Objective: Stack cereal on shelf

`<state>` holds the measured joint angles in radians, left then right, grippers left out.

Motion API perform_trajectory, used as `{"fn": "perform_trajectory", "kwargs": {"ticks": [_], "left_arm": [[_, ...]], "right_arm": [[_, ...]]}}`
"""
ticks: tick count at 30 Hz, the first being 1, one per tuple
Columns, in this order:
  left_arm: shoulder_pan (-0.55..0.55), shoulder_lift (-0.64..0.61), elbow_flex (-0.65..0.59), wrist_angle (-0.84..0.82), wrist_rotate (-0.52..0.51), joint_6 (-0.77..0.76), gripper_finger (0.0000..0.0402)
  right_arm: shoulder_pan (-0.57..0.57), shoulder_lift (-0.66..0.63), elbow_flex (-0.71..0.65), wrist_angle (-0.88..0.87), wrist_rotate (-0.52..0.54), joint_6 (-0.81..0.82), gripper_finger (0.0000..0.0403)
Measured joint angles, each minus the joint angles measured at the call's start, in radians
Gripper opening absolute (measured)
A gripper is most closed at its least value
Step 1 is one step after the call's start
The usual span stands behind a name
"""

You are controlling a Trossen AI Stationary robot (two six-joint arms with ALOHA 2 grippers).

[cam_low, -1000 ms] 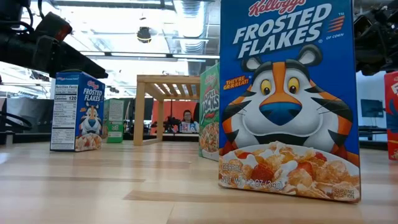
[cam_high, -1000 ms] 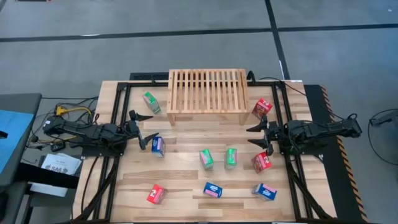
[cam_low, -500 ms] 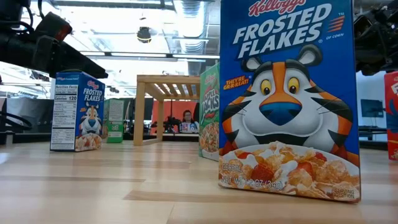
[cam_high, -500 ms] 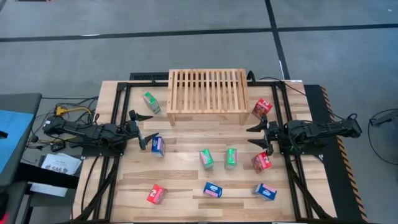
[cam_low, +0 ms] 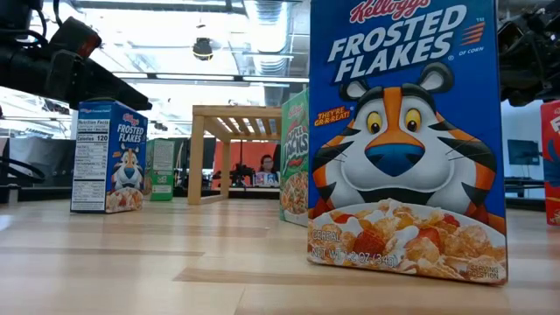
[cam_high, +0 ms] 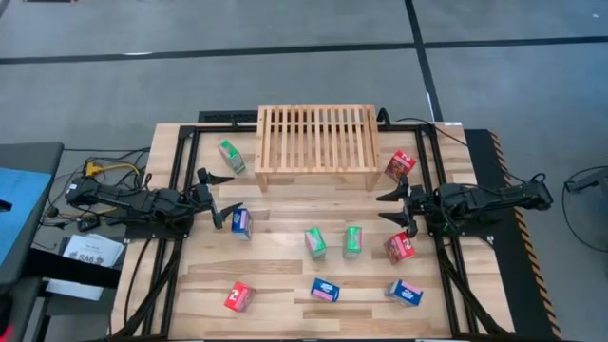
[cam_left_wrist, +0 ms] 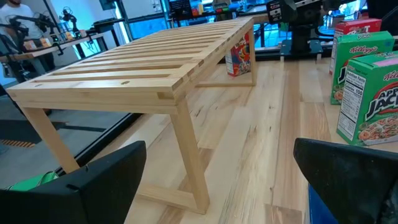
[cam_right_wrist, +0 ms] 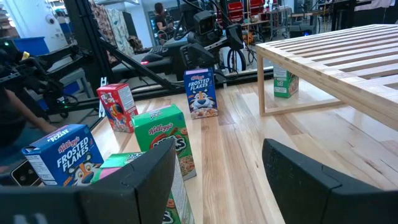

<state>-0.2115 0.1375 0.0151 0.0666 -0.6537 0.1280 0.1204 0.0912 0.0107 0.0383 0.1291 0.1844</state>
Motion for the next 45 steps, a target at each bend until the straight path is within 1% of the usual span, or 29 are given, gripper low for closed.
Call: {"fn": "perform_trajectory", "kwargs": {"ticks": [40, 45], "left_arm": [[0.0, 0.0, 0.0, 0.0, 0.0, 0.001, 0.04], [0.0, 0.0, 0.0, 0.0, -0.006, 0.047, 0.04]], "right_arm": [[0.0, 0.0, 0.0, 0.0, 0.0, 0.0, 0.0266], [0.0, 0.0, 0.0, 0.0, 0.0, 0.0, 0.0266]]}}
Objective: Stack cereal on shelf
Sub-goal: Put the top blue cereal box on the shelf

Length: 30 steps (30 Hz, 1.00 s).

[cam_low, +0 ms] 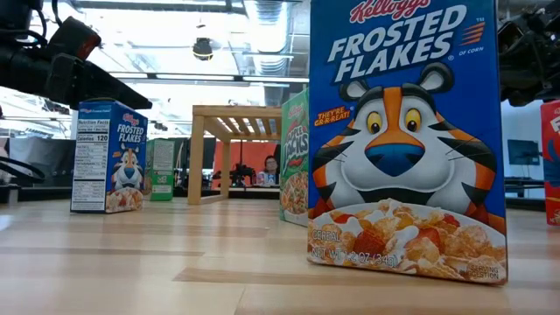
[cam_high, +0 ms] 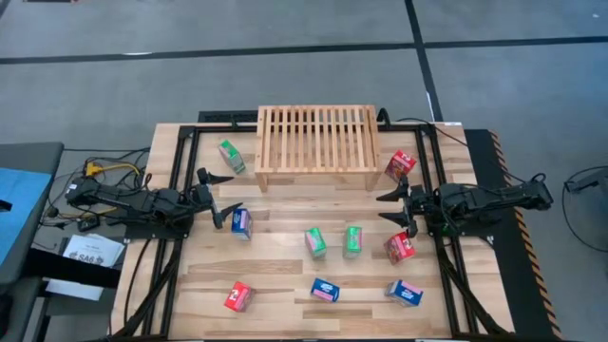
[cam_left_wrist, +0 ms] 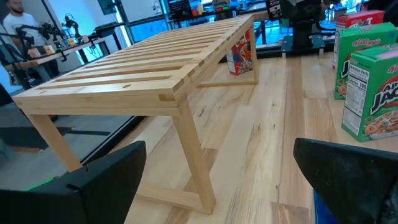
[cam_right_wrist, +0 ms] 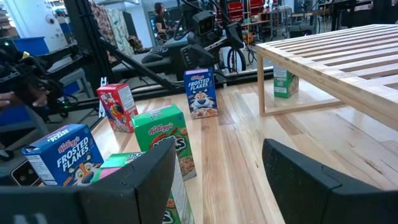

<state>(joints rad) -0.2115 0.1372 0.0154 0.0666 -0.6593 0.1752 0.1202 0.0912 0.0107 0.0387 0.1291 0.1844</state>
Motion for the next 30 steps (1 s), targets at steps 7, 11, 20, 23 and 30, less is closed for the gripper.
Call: {"fn": "perform_trajectory", "kwargs": {"ticks": [7, 11, 20, 23, 30], "left_arm": [[0.0, 0.0, 0.0, 0.0, 0.0, -0.052, 0.04], [0.0, 0.0, 0.0, 0.0, 0.0, -0.134, 0.04], [0.0, 0.0, 0.0, 0.0, 0.034, -0.196, 0.04], [0.0, 0.0, 0.0, 0.0, 0.062, -0.222, 0.04], [0.0, 0.0, 0.0, 0.0, 0.08, -0.307, 0.04]], "right_arm": [[0.0, 0.0, 0.0, 0.0, 0.0, 0.0, 0.0266], [0.0, 0.0, 0.0, 0.0, 0.0, 0.0, 0.0266], [0.0, 0.0, 0.0, 0.0, 0.0, 0.0, 0.0266], [0.0, 0.0, 0.0, 0.0, 0.0, 0.0, 0.0266], [0.0, 0.0, 0.0, 0.0, 0.0, 0.0, 0.0266]]}}
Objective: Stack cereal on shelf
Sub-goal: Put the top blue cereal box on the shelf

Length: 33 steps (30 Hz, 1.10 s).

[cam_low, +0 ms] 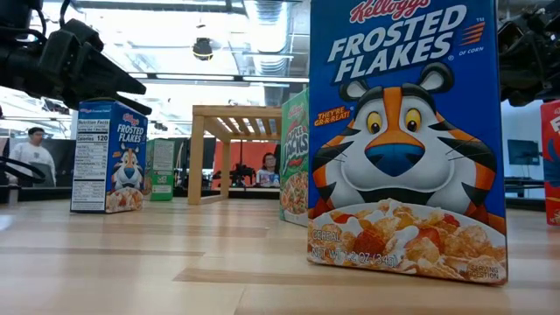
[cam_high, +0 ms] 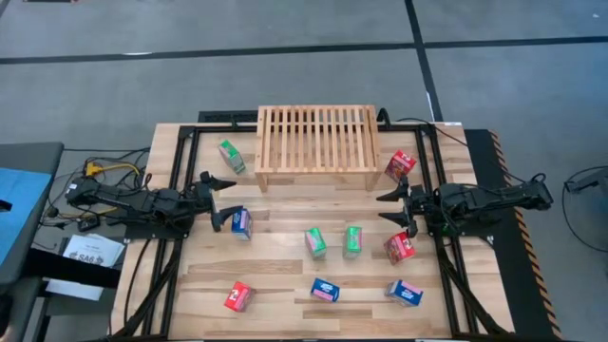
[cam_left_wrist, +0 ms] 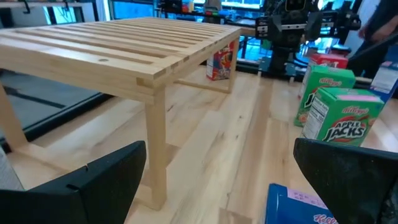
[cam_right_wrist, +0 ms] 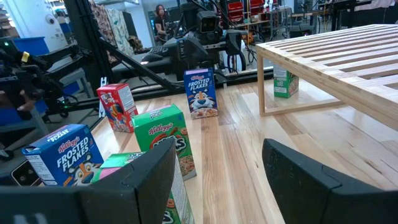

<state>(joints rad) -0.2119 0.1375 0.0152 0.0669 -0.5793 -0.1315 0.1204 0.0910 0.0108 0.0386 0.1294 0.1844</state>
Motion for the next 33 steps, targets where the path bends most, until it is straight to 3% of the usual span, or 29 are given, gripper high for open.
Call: {"fn": "perform_trajectory", "kwargs": {"ticks": [7, 13, 27, 33], "left_arm": [[0.0, 0.0, 0.0, 0.001, -0.067, 0.026, 0.04], [0.0, 0.0, 0.0, 0.001, -0.153, -0.066, 0.04], [0.0, 0.0, 0.0, 0.005, -0.152, -0.23, 0.04], [0.0, 0.0, 0.0, 0.14, -0.162, -0.262, 0.04]], "right_arm": [[0.0, 0.0, 0.0, 0.0, 0.0, 0.0, 0.0266], [0.0, 0.0, 0.0, 0.0, 0.0, 0.0, 0.0266], [0.0, 0.0, 0.0, 0.0, 0.0, 0.0, 0.0266], [0.0, 0.0, 0.0, 0.0, 0.0, 0.0, 0.0266]]}}
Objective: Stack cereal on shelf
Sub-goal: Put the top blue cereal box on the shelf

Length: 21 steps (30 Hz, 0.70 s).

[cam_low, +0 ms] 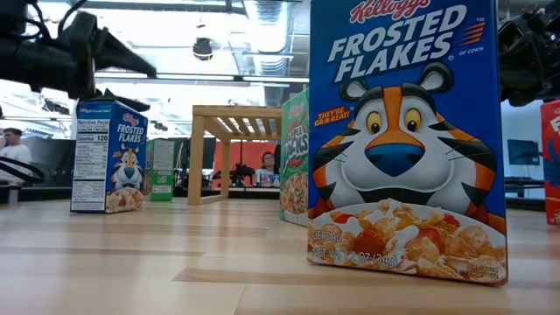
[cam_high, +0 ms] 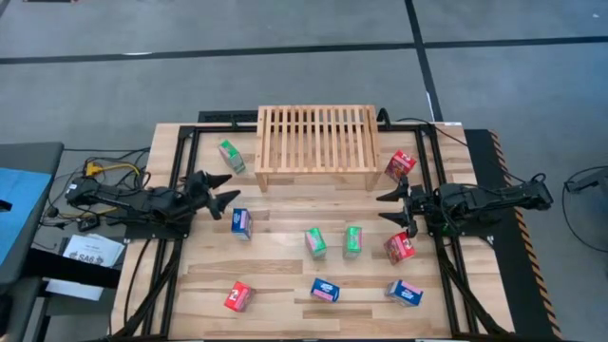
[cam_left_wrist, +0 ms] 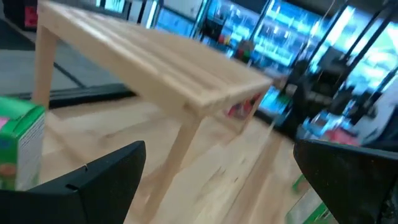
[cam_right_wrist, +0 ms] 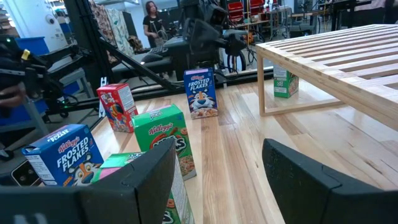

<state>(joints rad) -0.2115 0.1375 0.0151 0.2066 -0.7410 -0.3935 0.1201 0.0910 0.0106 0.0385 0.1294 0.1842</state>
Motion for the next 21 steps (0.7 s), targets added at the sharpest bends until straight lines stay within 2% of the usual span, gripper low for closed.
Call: {"fn": "perform_trajectory", "kwargs": {"ticks": [4, 9, 13, 16, 21], "left_arm": [[0.0, 0.0, 0.014, 0.097, 0.012, 0.075, 0.04], [0.0, 0.013, 0.102, 0.099, 0.026, 0.145, 0.04], [0.0, 0.078, 0.187, 0.083, 0.026, 0.17, 0.04], [0.0, 0.15, 0.267, 0.003, 0.026, 0.129, 0.04], [0.0, 0.289, 0.451, -0.25, 0.02, -0.085, 0.04]], "right_arm": [[0.0, 0.0, 0.0, 0.0, 0.0, 0.0, 0.0266], [0.0, 0.0, 0.0, 0.0, 0.0, 0.0, 0.0266], [0.0, 0.0, 0.0, 0.0, 0.0, 0.0, 0.0266], [0.0, 0.0, 0.0, 0.0, 0.0, 0.0, 0.0266], [0.0, 0.0, 0.0, 0.0, 0.0, 0.0, 0.0266]]}}
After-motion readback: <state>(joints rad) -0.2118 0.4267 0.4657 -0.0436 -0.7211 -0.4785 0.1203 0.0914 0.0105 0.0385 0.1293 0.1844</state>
